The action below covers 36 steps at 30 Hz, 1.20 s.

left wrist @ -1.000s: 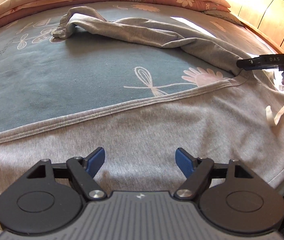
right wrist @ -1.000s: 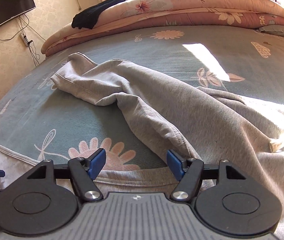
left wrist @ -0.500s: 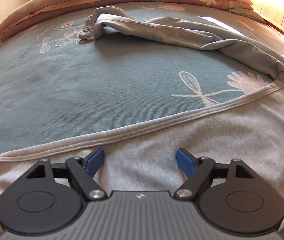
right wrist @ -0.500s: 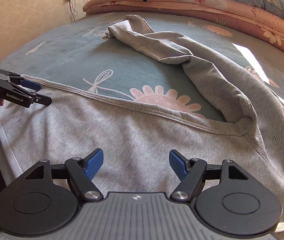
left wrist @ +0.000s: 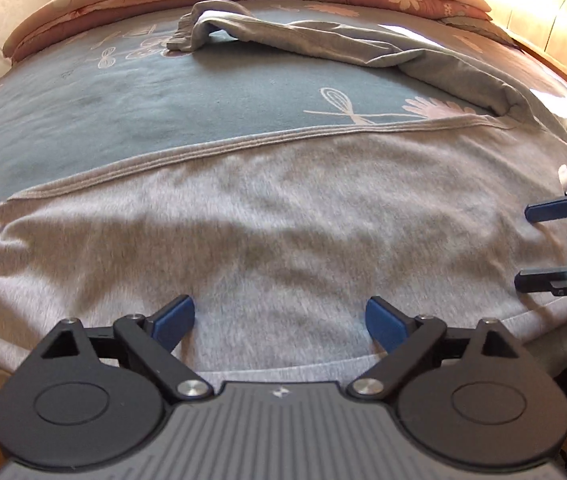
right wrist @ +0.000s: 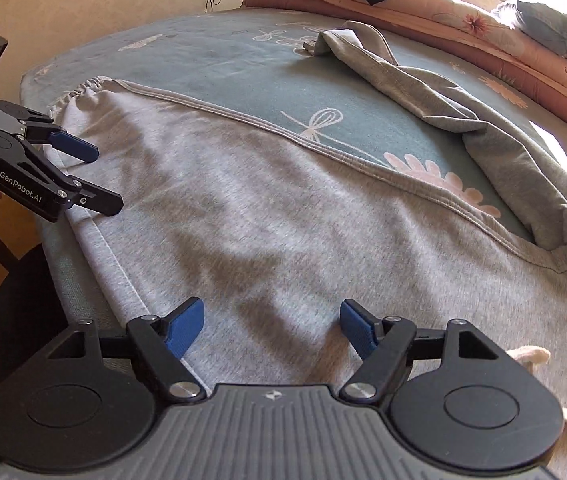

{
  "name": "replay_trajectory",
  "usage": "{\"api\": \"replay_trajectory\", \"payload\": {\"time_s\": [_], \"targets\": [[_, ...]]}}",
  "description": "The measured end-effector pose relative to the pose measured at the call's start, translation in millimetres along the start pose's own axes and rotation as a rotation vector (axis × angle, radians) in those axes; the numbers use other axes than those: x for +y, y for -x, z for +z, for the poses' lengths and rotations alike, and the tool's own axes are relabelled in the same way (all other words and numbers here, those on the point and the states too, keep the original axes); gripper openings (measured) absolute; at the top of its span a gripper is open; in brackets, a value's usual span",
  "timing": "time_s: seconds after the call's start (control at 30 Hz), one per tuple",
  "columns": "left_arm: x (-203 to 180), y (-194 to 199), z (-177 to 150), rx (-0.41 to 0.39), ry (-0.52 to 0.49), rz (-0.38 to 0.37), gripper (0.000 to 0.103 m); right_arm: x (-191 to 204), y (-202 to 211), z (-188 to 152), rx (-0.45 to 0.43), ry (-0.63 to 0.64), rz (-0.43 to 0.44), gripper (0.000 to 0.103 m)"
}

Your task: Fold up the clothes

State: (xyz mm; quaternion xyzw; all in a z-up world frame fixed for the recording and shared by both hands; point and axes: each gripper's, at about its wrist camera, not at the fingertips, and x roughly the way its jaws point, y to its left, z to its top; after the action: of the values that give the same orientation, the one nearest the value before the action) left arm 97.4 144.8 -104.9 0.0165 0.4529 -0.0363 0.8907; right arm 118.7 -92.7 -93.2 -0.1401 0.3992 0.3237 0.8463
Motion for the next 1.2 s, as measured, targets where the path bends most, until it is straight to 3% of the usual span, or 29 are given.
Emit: {"api": "replay_trajectory", "payload": {"time_s": [0.13, 0.33, 0.5, 0.73, 0.9, 1.0, 1.1, 1.2], "targets": [[11.7, 13.6, -4.7, -0.008, -0.002, 0.042, 0.093, -5.0, 19.7, -7.5, -0.025, -0.07, 0.003, 0.082], [40.7, 14.9, 19.0, -0.137, 0.11, 0.004, 0.093, -12.9, 26.2, -18.3, -0.014, -0.132, -0.042, 0.084], [66.5, -10.6, 16.6, -0.078, 0.288, -0.034, 0.092, -15.7, 25.5, -30.8, 0.007, -0.173, -0.064, 0.085], [49.9, 16.9, -19.7, -0.071, 0.211, 0.077, 0.094, -16.9, 27.5, -32.5, 0.002, -0.174, -0.055, 0.085], [47.2, 42.1, -22.4, -0.147, 0.222, 0.04, 0.094, -22.6, 38.4, 4.3, -0.053, -0.154, 0.061, 0.08], [45.1, 42.9, -11.6, -0.186, 0.218, 0.0, 0.094, -26.7, 39.9, 39.4, -0.082, -0.116, 0.122, 0.067], [40.6, 31.8, -0.8, -0.189, 0.211, -0.013, 0.094, -28.1, 30.4, 78.5, -0.09, -0.061, 0.173, 0.049], [43.4, 12.4, -0.2, -0.12, 0.247, -0.037, 0.094, -24.6, 9.3, 116.3, -0.079, 0.013, 0.201, 0.044]]}}
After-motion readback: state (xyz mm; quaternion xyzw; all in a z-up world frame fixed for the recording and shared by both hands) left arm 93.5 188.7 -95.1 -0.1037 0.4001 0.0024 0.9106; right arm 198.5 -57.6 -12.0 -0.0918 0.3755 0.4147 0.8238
